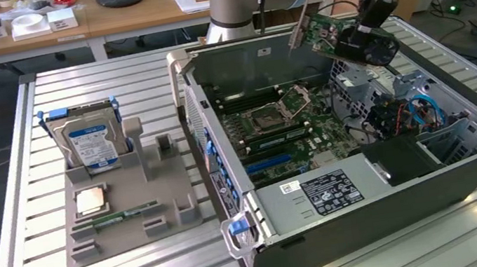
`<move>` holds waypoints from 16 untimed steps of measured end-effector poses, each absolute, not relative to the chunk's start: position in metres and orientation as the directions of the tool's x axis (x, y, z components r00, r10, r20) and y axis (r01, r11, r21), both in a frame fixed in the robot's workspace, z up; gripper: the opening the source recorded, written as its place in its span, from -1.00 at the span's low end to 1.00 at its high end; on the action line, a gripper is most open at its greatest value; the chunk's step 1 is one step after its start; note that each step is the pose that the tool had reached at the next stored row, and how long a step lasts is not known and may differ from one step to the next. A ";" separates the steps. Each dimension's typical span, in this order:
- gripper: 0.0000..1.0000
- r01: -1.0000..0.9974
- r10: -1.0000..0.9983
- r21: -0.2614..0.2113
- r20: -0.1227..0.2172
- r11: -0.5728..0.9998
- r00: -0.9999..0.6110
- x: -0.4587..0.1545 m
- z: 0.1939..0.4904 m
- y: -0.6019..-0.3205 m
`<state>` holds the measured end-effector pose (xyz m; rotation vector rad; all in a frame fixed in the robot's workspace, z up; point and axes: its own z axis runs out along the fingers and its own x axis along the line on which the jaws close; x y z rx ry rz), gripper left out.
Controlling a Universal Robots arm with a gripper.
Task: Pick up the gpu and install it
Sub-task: 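Insert the gpu into the slot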
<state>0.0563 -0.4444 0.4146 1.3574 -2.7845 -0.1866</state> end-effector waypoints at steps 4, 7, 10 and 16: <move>-0.47 -0.872 -0.877 0.125 -0.018 0.474 -0.479 0.056 0.415 -0.444; -0.47 -0.894 -0.899 0.125 -0.018 0.431 -0.437 0.056 0.415 -0.444; -0.47 -0.913 -0.919 0.125 -0.018 0.389 -0.395 0.056 0.415 -0.444; -0.47 -0.945 -0.952 0.125 -0.018 0.302 -0.307 0.056 0.415 -0.444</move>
